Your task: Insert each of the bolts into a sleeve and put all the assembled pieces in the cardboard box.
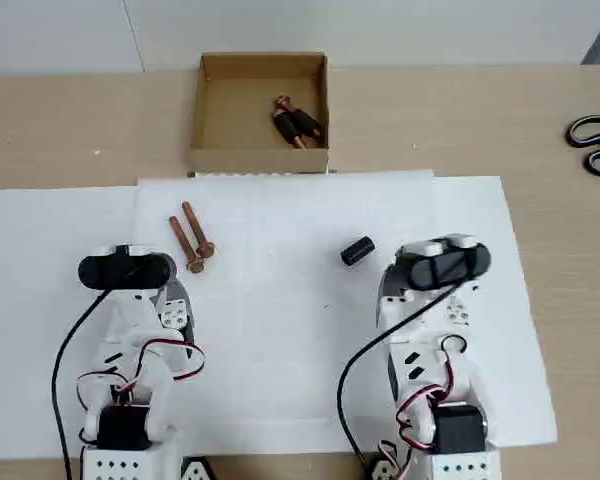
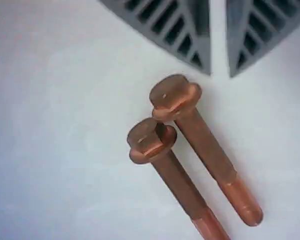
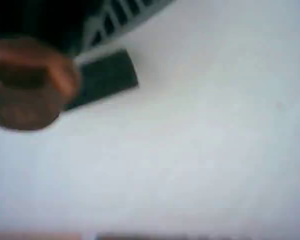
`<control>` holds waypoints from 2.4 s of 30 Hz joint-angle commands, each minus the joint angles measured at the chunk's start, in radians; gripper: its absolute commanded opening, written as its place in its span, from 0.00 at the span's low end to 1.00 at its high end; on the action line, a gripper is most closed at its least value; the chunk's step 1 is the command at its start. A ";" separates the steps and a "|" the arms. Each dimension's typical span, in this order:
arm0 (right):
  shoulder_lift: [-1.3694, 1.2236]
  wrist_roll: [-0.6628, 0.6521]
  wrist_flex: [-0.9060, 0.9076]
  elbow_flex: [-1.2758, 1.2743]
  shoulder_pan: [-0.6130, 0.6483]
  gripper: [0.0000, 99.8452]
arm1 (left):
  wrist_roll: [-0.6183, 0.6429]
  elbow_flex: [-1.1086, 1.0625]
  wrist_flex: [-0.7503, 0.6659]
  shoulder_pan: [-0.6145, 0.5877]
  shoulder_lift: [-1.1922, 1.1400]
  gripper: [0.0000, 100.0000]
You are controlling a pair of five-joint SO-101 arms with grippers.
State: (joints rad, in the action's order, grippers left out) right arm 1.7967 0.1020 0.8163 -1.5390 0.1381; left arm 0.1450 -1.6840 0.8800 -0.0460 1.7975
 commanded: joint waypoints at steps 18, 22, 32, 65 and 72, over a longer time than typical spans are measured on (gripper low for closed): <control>-1.219 0.040 -0.410 0.885 0.064 0.00 | -0.031 0.002 -0.021 0.005 0.005 0.01; -1.480 0.041 -0.493 1.100 0.071 0.00 | -0.031 0.002 -0.021 0.005 0.005 0.01; -2.137 0.035 -0.532 1.798 0.157 0.00 | -0.031 0.002 -0.021 0.005 0.005 0.01; -2.764 -0.011 -0.390 2.624 0.245 0.20 | -0.032 0.005 -0.002 0.005 0.006 0.01; -2.763 -0.012 -0.137 2.829 0.251 0.15 | -0.031 0.005 -0.002 0.005 0.006 0.01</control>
State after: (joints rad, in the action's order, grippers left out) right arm -0.9958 0.0974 0.5386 1.1416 0.3851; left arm 0.1189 -1.6840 0.8800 -0.0460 1.7975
